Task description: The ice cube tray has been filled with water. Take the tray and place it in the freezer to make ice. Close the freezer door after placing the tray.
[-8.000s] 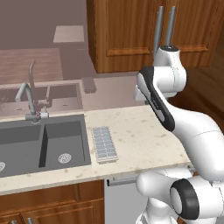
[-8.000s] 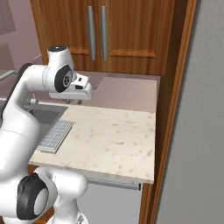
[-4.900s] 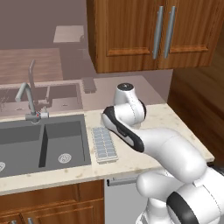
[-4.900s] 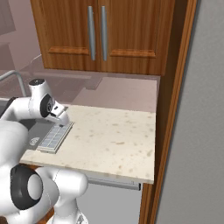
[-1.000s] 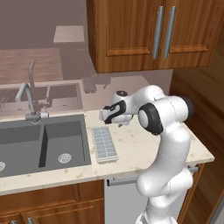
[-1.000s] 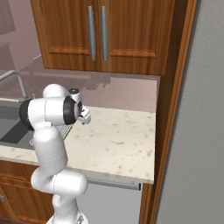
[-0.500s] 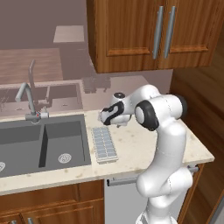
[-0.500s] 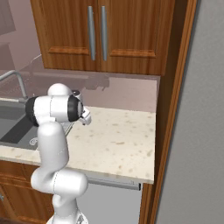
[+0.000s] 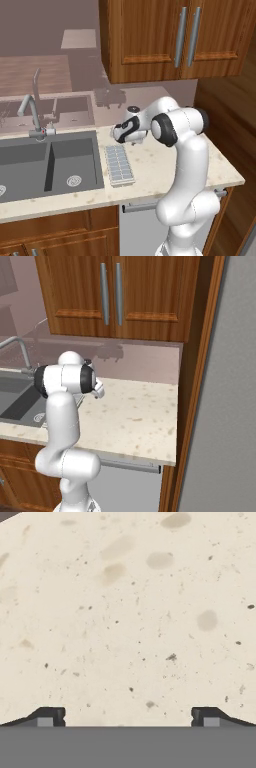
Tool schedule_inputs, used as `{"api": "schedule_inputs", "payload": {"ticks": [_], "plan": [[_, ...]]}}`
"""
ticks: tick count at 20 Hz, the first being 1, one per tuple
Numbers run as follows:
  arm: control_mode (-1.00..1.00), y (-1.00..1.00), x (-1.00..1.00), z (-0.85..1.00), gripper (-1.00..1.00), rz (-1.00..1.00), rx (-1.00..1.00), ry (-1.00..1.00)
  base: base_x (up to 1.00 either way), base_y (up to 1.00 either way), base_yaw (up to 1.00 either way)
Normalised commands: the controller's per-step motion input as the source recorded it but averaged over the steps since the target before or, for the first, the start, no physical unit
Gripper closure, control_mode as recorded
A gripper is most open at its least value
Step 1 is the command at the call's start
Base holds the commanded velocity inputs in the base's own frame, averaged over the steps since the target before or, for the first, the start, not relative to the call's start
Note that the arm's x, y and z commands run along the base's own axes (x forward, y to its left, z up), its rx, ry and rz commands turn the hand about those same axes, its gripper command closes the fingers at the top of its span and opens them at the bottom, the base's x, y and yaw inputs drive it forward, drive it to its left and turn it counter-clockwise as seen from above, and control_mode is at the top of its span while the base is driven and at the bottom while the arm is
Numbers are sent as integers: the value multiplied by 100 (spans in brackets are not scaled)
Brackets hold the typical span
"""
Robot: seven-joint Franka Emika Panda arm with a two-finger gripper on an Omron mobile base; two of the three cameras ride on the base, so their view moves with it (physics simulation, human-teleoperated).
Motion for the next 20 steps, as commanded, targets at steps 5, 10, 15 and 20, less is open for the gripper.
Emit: {"api": "schedule_inputs", "payload": {"ticks": [5,10,15,20], "plan": [[-100,8,19,-16,-100,-3,0,0,0,0,0],[-100,5,4,-20,-100,-1,0,1,0,0,0],[-100,14,-15,-29,-100,0,0,5,0,0,0],[-100,22,-46,-29,-100,0,0,4,0,0,0]]}}
